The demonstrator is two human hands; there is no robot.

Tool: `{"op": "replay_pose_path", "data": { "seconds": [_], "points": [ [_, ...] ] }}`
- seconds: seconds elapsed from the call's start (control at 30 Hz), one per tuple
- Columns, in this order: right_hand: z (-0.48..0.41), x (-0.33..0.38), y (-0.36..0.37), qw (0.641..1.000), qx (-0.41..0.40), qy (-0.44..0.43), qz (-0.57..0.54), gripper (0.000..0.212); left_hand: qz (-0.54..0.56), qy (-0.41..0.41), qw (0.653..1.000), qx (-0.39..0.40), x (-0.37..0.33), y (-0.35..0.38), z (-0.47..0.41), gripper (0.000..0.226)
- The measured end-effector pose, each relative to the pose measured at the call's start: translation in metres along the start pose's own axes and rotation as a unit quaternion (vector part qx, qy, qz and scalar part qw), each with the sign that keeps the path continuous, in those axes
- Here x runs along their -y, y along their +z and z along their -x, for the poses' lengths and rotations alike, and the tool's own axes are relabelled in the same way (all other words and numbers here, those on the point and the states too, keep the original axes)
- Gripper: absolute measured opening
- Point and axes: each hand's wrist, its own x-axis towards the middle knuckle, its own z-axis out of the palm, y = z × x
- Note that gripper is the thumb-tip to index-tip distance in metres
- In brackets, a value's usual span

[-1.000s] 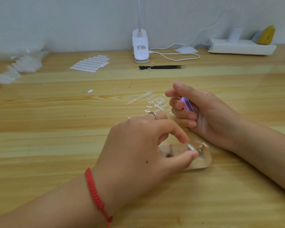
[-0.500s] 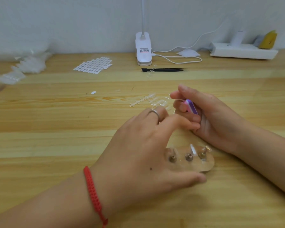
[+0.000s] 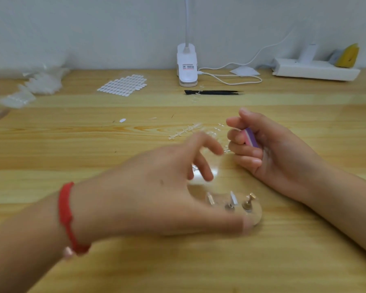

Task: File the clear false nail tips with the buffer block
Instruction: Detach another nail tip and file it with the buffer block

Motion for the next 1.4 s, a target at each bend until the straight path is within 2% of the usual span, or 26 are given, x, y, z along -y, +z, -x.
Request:
{"op": "replay_pose_path", "data": {
  "seconds": [0.07, 0.17, 0.37, 0.5, 0.63, 0.73, 0.83, 1.0, 1.2, 1.3, 1.33, 1.4],
  "points": [
    [0.000, 0.000, 0.000, 1.000, -0.004, 0.002, -0.007, 0.028, 0.065, 0.014, 0.997, -0.045, 0.011, -0.015, -0.010, 0.057],
    [0.001, 0.001, 0.000, 1.000, -0.004, 0.005, -0.017, 0.028, 0.036, 0.008, 0.993, -0.113, 0.031, -0.029, -0.015, 0.037],
    [0.001, 0.001, 0.000, 1.000, -0.005, 0.008, -0.016, 0.028, -0.078, -0.013, 0.994, -0.070, 0.054, -0.021, -0.023, 0.033],
    [0.001, 0.001, 0.000, 1.000, -0.004, 0.009, -0.016, 0.028, -0.094, 0.010, 0.992, -0.082, 0.057, -0.020, -0.025, 0.030],
    [0.000, 0.001, 0.000, 1.000, -0.005, 0.007, -0.029, 0.028, -0.051, 0.059, 0.989, -0.128, 0.055, -0.008, -0.027, 0.031],
    [-0.001, 0.001, 0.000, 0.999, -0.004, 0.007, -0.031, 0.027, -0.126, 0.080, 0.978, -0.144, 0.051, 0.007, -0.032, 0.040],
    [-0.001, 0.000, 0.001, 0.999, -0.006, 0.006, -0.032, 0.027, -0.179, 0.078, 0.968, -0.158, 0.046, 0.014, -0.033, 0.038],
    [0.001, 0.000, 0.002, 0.999, -0.009, 0.005, -0.034, 0.027, -0.119, 0.092, 0.967, -0.205, 0.045, 0.015, -0.033, 0.019],
    [0.002, 0.000, 0.002, 0.999, -0.018, 0.003, -0.031, 0.026, -0.071, 0.108, 0.974, -0.187, 0.047, 0.016, -0.033, 0.001],
    [0.003, -0.002, 0.002, 0.999, -0.031, -0.027, 0.007, 0.016, -0.013, 0.120, 0.968, -0.219, 0.047, 0.014, -0.032, 0.005],
    [0.003, -0.005, 0.003, 0.998, -0.035, -0.044, 0.033, 0.018, 0.017, 0.127, 0.964, -0.233, 0.047, 0.012, -0.031, 0.005],
    [0.002, -0.010, 0.003, 0.992, -0.037, -0.075, 0.090, 0.041, 0.066, 0.138, 0.958, -0.244, 0.046, 0.010, -0.030, 0.004]
  ]
}}
